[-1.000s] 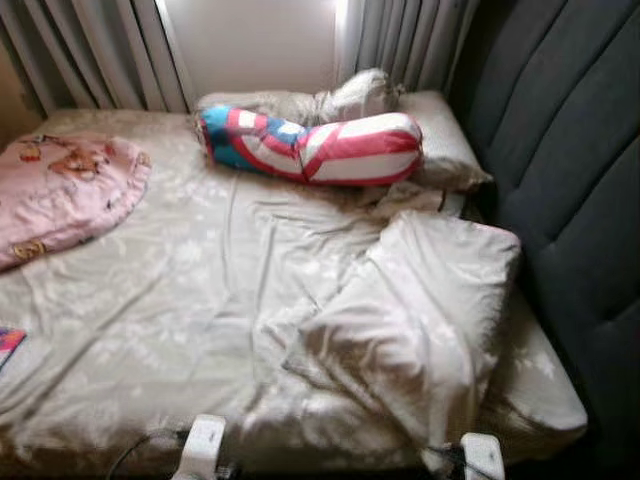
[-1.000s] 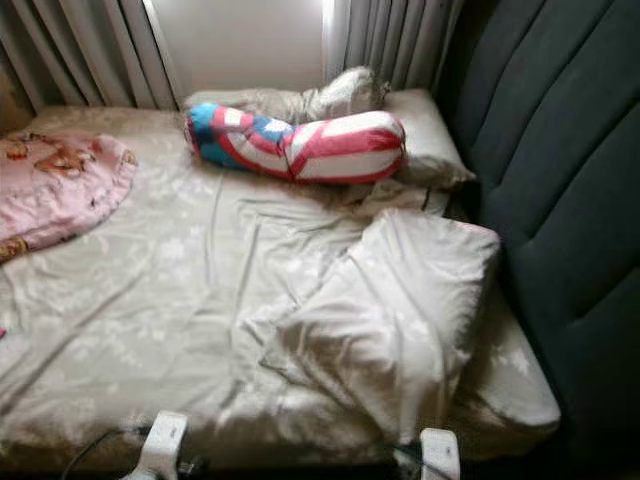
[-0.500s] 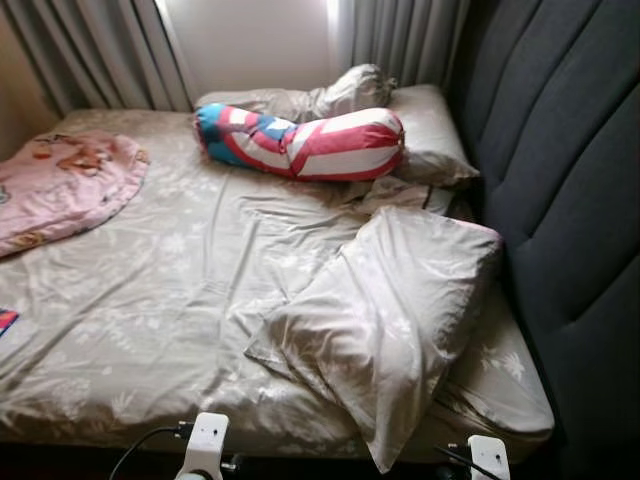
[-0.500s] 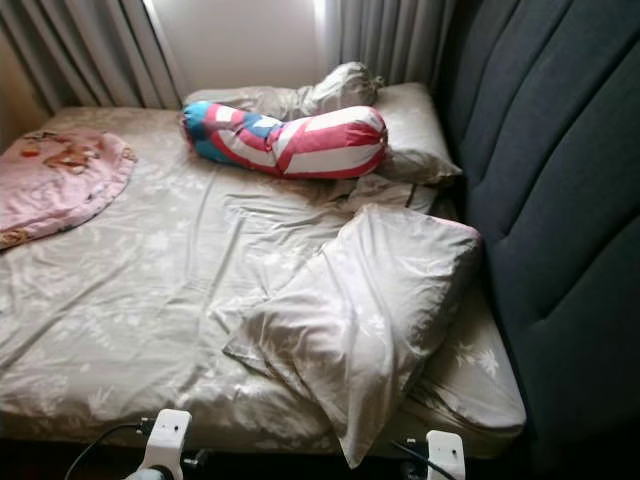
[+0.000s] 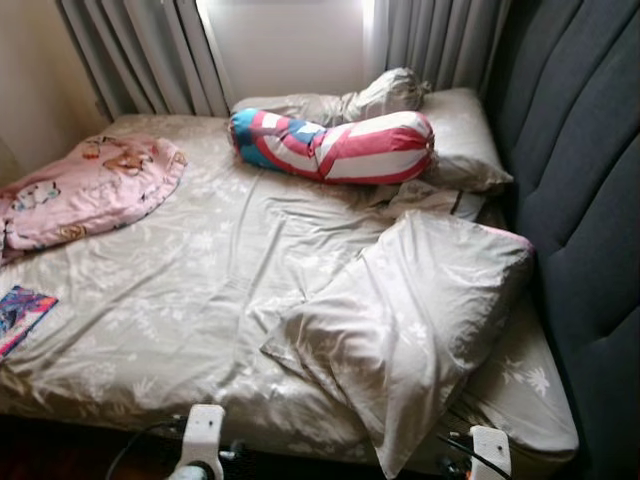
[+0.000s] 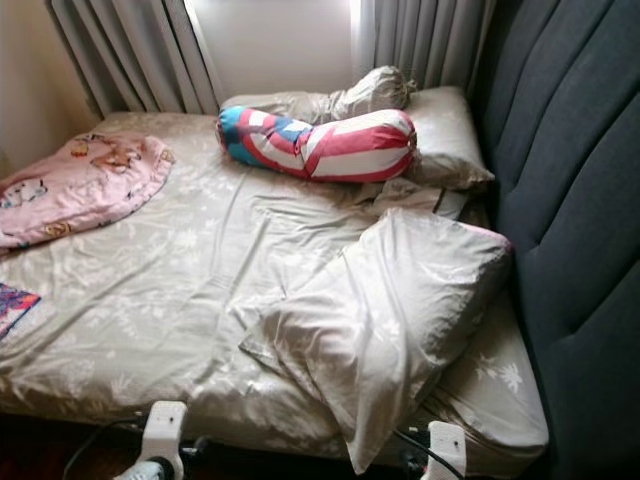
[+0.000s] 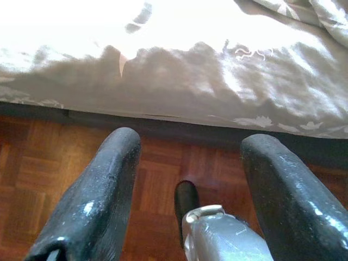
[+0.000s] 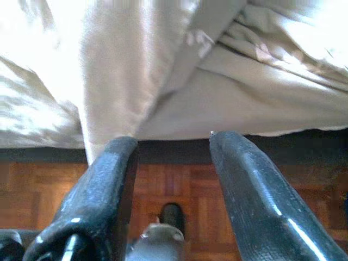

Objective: Clean up the room

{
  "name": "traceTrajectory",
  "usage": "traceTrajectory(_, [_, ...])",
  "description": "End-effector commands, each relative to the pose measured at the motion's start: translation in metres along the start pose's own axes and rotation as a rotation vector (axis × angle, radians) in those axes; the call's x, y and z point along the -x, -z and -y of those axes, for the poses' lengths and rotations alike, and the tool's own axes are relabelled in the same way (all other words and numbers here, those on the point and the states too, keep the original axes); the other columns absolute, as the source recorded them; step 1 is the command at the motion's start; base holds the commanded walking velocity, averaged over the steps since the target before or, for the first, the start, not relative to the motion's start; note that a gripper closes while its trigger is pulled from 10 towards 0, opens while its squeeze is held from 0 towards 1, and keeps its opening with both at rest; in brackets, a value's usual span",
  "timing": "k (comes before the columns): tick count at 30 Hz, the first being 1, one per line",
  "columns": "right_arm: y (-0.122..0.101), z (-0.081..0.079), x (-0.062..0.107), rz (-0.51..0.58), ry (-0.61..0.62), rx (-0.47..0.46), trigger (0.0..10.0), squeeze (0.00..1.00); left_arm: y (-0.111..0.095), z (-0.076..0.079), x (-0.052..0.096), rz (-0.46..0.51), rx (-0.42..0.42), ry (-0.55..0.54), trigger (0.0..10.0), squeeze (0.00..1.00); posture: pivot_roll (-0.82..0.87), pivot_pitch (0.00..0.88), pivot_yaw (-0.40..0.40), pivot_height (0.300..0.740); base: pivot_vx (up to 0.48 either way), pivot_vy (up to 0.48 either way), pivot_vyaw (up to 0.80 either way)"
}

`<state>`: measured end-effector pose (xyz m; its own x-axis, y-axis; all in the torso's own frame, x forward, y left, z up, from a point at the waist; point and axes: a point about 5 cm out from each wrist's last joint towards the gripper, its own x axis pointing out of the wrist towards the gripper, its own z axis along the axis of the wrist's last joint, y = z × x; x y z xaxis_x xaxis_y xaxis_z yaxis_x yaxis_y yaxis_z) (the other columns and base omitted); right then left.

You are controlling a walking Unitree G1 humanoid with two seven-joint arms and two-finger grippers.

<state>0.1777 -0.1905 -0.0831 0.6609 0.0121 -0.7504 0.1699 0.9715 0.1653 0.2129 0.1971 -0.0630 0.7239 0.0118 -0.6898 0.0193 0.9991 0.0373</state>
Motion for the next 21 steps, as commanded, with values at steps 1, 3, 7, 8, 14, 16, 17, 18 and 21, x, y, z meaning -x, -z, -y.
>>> traceTrajectory(1, [-0.001,0.001,0.000,-0.002,0.010,-0.020,10.0,0.00,-0.003,-0.001,-0.001,-0.006,-0.006,-0.001,10.0,0.00,-0.03,0.000,-0.018,0.740,0.000,0.349,0.00])
traceTrajectory(3, [-0.002,0.004,0.000,-0.001,0.014,-0.017,10.0,0.00,-0.003,0.002,-0.002,-0.004,0.000,-0.003,10.0,0.00,-0.02,0.000,-0.027,0.740,0.000,0.334,0.00])
traceTrajectory(7, [-0.008,0.010,0.000,0.011,0.040,-0.004,10.0,0.00,-0.008,0.009,-0.004,0.009,0.013,0.012,10.0,0.00,-0.05,0.000,-0.039,0.740,0.000,0.081,0.00])
traceTrajectory(8, [-0.010,0.011,0.000,0.021,0.046,-0.007,10.0,0.00,-0.009,0.011,-0.004,0.017,0.021,0.015,10.0,0.00,-0.06,0.000,-0.041,0.740,0.000,0.000,0.00])
traceTrajectory(14, [-0.022,0.012,-0.002,0.072,0.058,-0.037,10.0,0.00,-0.023,0.015,-0.007,0.077,0.030,0.034,10.0,0.00,-0.08,0.000,-0.039,0.740,0.000,0.000,0.00])
traceTrajectory(16, [-0.028,0.009,-0.004,0.098,0.046,-0.027,10.0,0.00,-0.031,0.013,-0.008,0.112,0.027,0.039,10.0,0.00,-0.09,0.000,-0.028,0.740,0.000,0.000,0.00])
traceTrajectory(17, [-0.030,0.009,-0.004,0.106,0.043,-0.018,10.0,0.00,-0.033,0.013,-0.008,0.123,0.027,0.038,10.0,0.00,-0.10,0.000,-0.023,0.740,0.000,0.000,0.00])
traceTrajectory(18, [-0.031,0.008,-0.004,0.116,0.040,-0.013,10.0,0.00,-0.035,0.012,-0.008,0.137,0.030,0.037,10.0,0.00,-0.10,0.000,-0.021,0.740,0.000,0.000,0.00])
traceTrajectory(21, [-0.035,0.007,-0.004,0.138,0.030,-0.006,10.0,0.00,-0.040,0.011,-0.008,0.171,0.029,0.030,10.0,0.00,-0.11,0.000,-0.011,0.740,0.000,0.000,0.00])
